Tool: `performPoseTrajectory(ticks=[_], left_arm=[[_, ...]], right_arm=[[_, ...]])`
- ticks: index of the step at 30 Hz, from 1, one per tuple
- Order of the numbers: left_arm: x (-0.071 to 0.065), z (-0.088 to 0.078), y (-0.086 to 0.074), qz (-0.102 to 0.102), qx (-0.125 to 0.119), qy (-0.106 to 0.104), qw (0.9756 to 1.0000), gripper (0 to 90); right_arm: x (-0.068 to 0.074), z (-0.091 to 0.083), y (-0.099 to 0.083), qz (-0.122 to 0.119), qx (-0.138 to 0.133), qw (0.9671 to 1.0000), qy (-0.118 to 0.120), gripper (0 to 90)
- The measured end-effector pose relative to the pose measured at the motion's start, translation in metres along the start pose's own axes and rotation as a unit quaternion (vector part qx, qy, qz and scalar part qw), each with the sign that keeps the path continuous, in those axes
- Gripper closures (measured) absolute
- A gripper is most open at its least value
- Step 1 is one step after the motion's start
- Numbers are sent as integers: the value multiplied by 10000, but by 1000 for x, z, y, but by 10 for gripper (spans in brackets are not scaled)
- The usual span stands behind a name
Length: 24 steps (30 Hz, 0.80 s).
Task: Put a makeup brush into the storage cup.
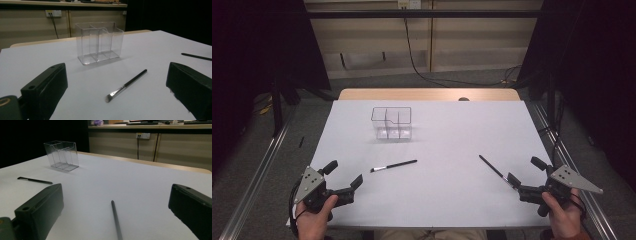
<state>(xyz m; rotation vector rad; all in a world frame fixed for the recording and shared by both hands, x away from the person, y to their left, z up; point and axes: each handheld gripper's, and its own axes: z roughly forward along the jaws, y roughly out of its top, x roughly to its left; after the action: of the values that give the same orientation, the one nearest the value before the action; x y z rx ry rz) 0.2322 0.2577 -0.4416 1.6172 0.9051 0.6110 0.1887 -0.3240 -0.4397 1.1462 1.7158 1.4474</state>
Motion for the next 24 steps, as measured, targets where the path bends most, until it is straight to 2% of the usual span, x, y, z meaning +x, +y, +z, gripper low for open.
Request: performPoseTrajectory(ticks=[5,8,9,13,16,18,20,22,24], left_arm=[[1,1,0,21,15,-4,10000,37],[0,-1,0,75,8,84,9999,39],[1,-2,0,136,107,101,9998,39],[1,-5,-1,117,162,123,9997,40],[-1,-9,1,181,208,64,9996,39],[-3,-11,1,128,154,-41,9998,40],[-5,-13,3,189,163,-24,9997,39],[-8,-12,4,160,139,-185,9996,27],[-10,-12,6,287,87,-280,9992,23]], right_arm=[[-1,0,0,16,3,10000,6,0],[-2,0,0,14,-3,10000,15,0],[-1,0,0,42,2,10000,33,0],[-1,1,0,67,47,10000,50,0],[0,3,0,56,44,9999,80,0],[1,3,1,35,56,9999,104,0],[2,2,1,36,48,9999,115,0],[3,2,1,-7,33,9999,125,0],[2,2,1,-6,39,9999,107,0]])
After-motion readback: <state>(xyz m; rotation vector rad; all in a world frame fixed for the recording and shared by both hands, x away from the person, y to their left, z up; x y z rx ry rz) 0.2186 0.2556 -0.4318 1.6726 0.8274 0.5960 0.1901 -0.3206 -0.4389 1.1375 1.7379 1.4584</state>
